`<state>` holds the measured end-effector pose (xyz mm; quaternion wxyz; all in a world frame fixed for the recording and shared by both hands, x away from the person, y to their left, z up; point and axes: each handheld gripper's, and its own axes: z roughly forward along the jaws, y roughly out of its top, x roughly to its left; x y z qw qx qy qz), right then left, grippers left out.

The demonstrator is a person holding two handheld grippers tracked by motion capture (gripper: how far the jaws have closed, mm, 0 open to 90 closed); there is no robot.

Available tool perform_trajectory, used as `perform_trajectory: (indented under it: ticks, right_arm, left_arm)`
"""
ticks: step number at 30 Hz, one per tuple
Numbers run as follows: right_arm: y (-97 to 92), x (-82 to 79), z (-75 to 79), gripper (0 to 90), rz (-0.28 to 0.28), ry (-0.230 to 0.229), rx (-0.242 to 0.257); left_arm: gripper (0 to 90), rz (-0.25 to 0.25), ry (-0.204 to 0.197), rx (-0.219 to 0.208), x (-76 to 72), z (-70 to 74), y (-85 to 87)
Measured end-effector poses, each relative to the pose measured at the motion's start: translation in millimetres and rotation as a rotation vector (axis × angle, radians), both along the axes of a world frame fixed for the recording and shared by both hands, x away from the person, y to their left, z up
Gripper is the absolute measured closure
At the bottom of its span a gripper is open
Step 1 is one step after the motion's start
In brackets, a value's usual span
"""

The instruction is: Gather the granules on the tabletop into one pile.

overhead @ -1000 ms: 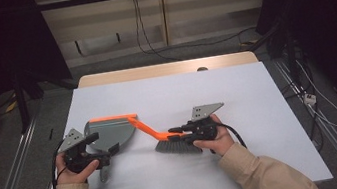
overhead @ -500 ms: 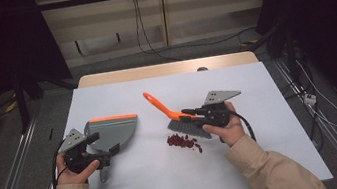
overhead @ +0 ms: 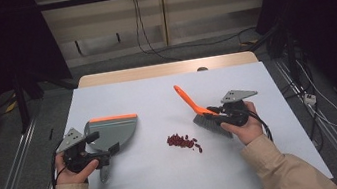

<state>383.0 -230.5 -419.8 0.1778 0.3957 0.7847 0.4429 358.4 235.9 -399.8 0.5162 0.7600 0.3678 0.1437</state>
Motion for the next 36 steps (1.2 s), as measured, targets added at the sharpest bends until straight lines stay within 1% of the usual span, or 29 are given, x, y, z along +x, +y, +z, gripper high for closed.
perform_trajectory:
  ticks: [1,3,5,6,7,9,10,12,13,14,16,17,18,20,22,24,25,26,27,28,30,31,33,34,35,36]
  right_arm:
    - [0.8,-0.7,1.9,68.3,-0.009,0.018,-0.027]
    - [2.0,-0.5,6.6,66.1,-0.021,0.067,-0.045]
    - [4.9,0.7,12.6,65.3,-0.022,0.113,-0.098]
    - [6.6,1.5,15.6,63.6,-0.036,0.125,-0.124]
    - [8.5,3.0,18.1,64.0,-0.042,0.145,-0.155]
    - [13.2,6.9,20.3,65.2,-0.033,0.197,-0.214]
    - [16.0,8.6,19.8,69.0,-0.026,0.221,-0.249]
    - [20.0,9.0,20.1,70.2,-0.037,0.242,-0.264]
    - [21.5,8.5,21.1,70.3,-0.042,0.246,-0.275]
    - [22.3,7.6,20.5,70.5,-0.055,0.236,-0.272]
    - [21.6,3.7,18.2,70.6,-0.081,0.227,-0.228]
    - [21.3,1.2,17.4,70.6,-0.094,0.221,-0.217]
    - [21.1,-1.8,16.6,70.6,-0.108,0.215,-0.195]
    - [22.4,-8.6,14.2,70.7,-0.121,0.208,-0.135]
    - [28.8,-15.4,12.5,70.7,-0.137,0.179,-0.133]
    - [36.4,-20.3,10.9,70.7,-0.145,0.167,-0.11]
    - [40.0,-22.0,10.8,70.7,-0.142,0.164,-0.12]
    - [43.5,-23.4,10.8,70.7,-0.146,0.154,-0.113]
    - [45.7,-24.0,10.8,70.7,-0.142,0.161,-0.097]
    - [47.8,-24.3,10.4,70.7,-0.151,0.164,-0.086]
    - [53.7,-24.5,9.0,70.7,-0.169,0.147,-0.097]
    - [56.1,-24.2,7.9,70.7,-0.173,0.139,-0.086]
    - [63.1,-23.1,6.3,70.7,-0.189,0.126,-0.081]
    - [66.2,-22.5,5.4,70.7,-0.19,0.127,-0.058]
    - [70.3,-22.1,4.6,70.7,-0.189,0.124,-0.05]
    - [75.0,-22.1,4.1,70.7,-0.194,0.113,-0.057]
  left_arm:
    - [7.4,0.0,0.0,-0.006,0.1,0.0,-0.2]
    - [7.4,-0.002,0.002,-0.008,0.1,0.3,-0.7]
    - [7.3,-0.006,0.001,-0.01,0.3,0.9,-0.9]
    - [7.4,-0.006,0.0,-0.011,0.5,1.1,-0.9]
    - [7.4,-0.008,-0.001,-0.011,0.5,1.4,-0.8]
    - [7.3,-0.008,-0.002,-0.008,0.6,1.7,-1.0]
    - [7.4,-0.008,-0.003,-0.007,0.5,1.9,-1.1]
    - [7.4,-0.01,-0.006,0.001,-0.3,2.4,-1.4]
    - [7.4,-0.01,-0.007,-0.003,-0.7,2.5,-1.7]
    - [7.4,-0.011,-0.007,-0.002,-0.9,2.8,-1.8]
    - [7.4,-0.011,-0.009,-0.001,-1.5,3.2,-2.2]
    - [7.4,-0.01,-0.01,0.0,-1.7,3.3,-2.5]
    - [7.4,-0.008,-0.011,0.002,-1.9,3.4,-2.6]
    - [7.4,-0.008,-0.01,0.008,-2.0,3.5,-3.1]
    - [7.4,-0.009,-0.011,0.011,-2.4,3.5,-4.5]
    - [7.4,-0.013,-0.012,0.016,-3.1,3.8,-6.0]
    - [7.3,-0.013,-0.013,0.016,-3.5,3.9,-6.6]
    - [7.4,-0.017,-0.014,0.018,-3.9,4.0,-7.2]
    - [7.4,-0.018,-0.013,0.019,-4.4,4.1,-7.6]
    - [7.4,-0.017,-0.014,0.02,-4.6,4.1,-7.8]
    - [7.4,-0.017,-0.013,0.021,-4.9,4.2,-7.9]
    - [7.3,-0.017,-0.014,0.023,-4.9,4.3,-7.7]
    - [7.3,-0.016,-0.013,0.021,-4.9,4.4,-7.7]
    - [7.3,-0.017,-0.013,0.022,-4.9,4.3,-7.6]
    - [7.3,-0.017,-0.013,0.021,-4.7,4.3,-7.5]
    - [7.4,-0.017,-0.013,0.021,-4.6,4.3,-7.3]
